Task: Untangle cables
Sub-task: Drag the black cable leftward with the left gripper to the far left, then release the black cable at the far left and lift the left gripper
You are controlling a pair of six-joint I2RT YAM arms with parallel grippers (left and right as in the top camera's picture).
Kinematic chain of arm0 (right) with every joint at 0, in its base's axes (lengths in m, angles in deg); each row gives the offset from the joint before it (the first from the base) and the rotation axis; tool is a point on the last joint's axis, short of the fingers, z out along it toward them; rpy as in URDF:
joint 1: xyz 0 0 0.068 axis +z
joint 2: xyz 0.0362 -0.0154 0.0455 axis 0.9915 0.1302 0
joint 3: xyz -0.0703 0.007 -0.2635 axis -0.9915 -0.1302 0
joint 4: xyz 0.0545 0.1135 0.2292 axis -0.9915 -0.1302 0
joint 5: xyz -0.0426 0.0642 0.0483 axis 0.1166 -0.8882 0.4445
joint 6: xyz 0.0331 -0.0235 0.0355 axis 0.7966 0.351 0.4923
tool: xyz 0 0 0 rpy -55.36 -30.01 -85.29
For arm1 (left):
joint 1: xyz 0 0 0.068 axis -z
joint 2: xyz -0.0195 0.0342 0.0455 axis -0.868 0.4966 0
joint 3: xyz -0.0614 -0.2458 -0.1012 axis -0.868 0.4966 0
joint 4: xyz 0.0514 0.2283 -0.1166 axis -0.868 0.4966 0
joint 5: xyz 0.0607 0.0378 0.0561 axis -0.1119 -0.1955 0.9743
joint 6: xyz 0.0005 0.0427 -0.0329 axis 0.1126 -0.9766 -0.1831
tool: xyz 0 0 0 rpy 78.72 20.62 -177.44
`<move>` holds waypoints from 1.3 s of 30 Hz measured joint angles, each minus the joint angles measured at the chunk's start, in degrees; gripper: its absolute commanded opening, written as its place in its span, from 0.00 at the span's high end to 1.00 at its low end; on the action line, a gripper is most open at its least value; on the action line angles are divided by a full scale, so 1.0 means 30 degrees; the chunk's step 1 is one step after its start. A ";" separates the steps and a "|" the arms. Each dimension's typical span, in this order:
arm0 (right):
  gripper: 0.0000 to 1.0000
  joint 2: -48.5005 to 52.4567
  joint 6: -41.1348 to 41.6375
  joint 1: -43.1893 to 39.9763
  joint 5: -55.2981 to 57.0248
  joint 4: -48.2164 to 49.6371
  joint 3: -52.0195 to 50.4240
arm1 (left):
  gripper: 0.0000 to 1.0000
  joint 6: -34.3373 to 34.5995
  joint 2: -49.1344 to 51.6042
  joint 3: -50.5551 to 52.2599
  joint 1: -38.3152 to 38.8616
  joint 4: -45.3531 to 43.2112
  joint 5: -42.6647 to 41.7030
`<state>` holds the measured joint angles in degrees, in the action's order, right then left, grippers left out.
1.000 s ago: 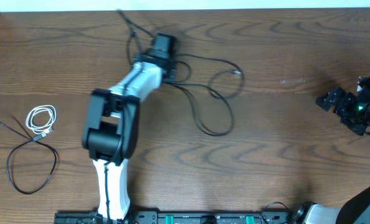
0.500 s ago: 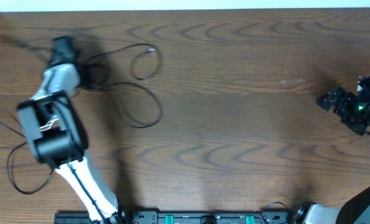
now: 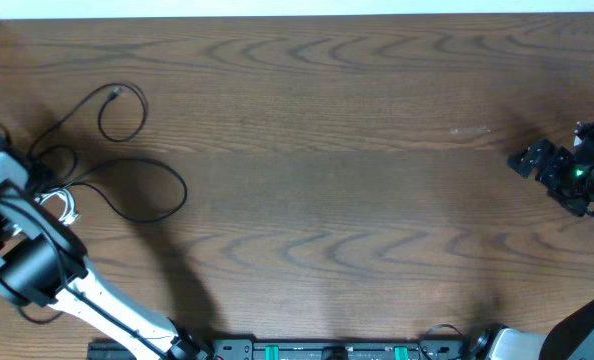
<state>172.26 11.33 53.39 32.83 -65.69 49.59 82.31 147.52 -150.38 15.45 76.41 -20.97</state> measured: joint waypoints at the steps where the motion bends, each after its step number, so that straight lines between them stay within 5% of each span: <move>1: 0.01 0.0000 0.0000 0.0000 0.0000 0.0000 0.0000 | 0.00 0.0058 0.0000 0.0000 -0.0197 -0.0022 -0.0423; 14: 0.01 0.0000 0.0000 0.0000 0.0007 0.0044 0.0000 | 0.01 -0.0721 -0.0699 0.0860 0.1311 -0.1311 -0.1494; 22: 0.01 0.0000 0.0000 0.0000 0.0000 0.0204 0.0000 | 0.00 -0.2973 -0.7257 0.1151 0.4240 -0.1887 -0.2382; 29: 0.01 0.0000 -0.0197 0.0000 -0.0022 0.0423 0.0000 | 0.00 -0.3774 -1.1752 0.1042 0.7329 0.3096 -0.5952; 39: 0.01 0.0000 -0.4743 0.0474 -0.3796 0.1588 0.0000 | 0.01 -0.4175 -1.2939 0.1049 1.3187 0.7992 -0.7402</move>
<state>172.26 -2.90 54.81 21.44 -60.92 49.59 69.79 108.70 -147.23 55.01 100.39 -43.17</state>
